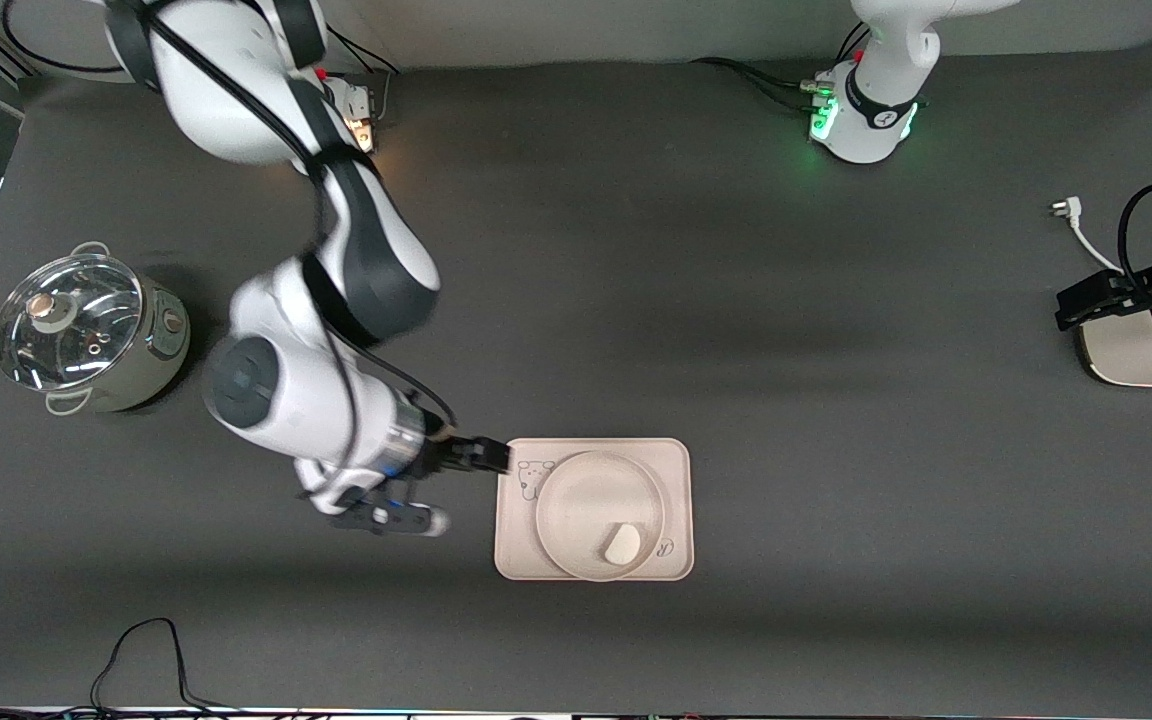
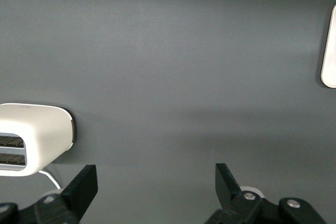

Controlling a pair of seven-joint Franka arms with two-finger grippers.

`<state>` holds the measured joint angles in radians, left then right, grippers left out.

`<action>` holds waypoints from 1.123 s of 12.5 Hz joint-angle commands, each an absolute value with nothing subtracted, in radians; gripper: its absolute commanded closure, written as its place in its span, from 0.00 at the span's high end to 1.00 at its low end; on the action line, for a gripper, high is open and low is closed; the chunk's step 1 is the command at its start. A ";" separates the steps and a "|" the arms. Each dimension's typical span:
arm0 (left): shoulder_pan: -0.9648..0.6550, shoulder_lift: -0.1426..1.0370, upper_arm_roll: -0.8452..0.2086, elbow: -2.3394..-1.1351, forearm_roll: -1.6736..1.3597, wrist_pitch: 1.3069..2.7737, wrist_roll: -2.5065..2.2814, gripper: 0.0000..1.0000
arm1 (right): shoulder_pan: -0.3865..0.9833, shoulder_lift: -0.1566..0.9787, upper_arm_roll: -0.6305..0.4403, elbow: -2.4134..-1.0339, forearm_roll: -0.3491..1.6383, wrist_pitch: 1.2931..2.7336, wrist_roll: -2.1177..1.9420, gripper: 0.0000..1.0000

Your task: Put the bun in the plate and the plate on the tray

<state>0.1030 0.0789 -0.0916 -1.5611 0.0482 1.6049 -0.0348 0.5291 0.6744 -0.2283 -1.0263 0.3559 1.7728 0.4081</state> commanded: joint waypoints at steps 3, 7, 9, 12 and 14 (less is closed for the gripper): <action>0.097 0.081 -0.084 -1.546 0.040 1.594 -0.018 1.00 | 0.165 0.154 0.087 -1.429 0.048 1.541 0.301 1.00; 0.100 0.081 -0.084 -1.546 0.040 1.588 -0.018 1.00 | 0.071 0.080 -0.053 -1.499 0.037 1.519 0.062 1.00; 0.101 0.081 -0.084 -1.546 0.040 1.583 -0.018 1.00 | 0.069 0.087 -0.087 -1.500 0.034 1.535 0.060 1.00; 0.101 0.081 -0.084 -1.546 0.041 1.583 -0.018 1.00 | 0.069 0.095 -0.089 -1.500 0.008 1.554 0.060 1.00; 0.101 0.081 -0.084 -1.546 0.041 1.583 -0.018 1.00 | 0.069 0.094 -0.095 -1.499 -0.009 1.557 0.048 1.00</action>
<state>0.1034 0.0796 -0.0883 -1.5610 0.0474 1.6030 -0.0346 0.0619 0.1018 -0.0878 -1.4942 0.0208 1.5435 0.0700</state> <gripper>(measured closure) 0.000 0.000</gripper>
